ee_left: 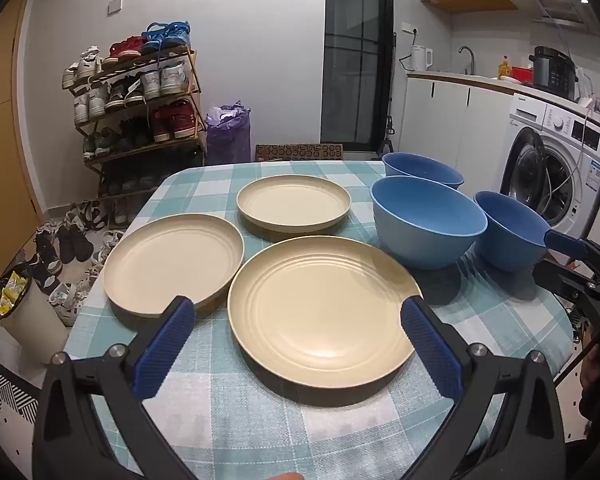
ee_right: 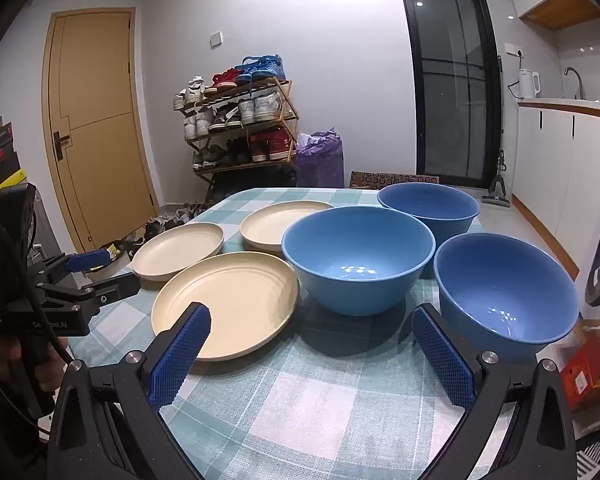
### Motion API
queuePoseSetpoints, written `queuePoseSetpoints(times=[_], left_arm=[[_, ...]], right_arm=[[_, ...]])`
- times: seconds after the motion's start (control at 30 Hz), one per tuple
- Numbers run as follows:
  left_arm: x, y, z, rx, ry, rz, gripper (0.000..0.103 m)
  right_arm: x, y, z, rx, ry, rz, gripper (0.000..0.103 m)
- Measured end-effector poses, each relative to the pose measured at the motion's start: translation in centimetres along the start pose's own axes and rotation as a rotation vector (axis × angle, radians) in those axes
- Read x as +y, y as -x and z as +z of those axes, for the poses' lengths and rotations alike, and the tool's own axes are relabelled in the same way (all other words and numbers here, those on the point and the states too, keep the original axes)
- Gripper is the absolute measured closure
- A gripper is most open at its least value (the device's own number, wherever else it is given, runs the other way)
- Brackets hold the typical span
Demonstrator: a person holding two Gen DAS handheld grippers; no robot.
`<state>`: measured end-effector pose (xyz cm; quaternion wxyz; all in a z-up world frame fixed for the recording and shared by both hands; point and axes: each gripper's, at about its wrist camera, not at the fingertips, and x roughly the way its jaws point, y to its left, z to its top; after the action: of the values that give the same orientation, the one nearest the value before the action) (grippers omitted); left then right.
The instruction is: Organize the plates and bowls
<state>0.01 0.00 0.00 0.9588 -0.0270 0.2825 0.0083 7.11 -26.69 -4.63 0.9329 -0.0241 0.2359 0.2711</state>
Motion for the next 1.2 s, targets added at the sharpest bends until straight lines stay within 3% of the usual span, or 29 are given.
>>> queuePoseSetpoints(times=[1.2], left_arm=[[0.8,-0.1,0.2,-0.001,0.008,0.014,0.000]], right_arm=[[0.2,-0.3,-0.1,-0.002,0.002,0.002,0.000]])
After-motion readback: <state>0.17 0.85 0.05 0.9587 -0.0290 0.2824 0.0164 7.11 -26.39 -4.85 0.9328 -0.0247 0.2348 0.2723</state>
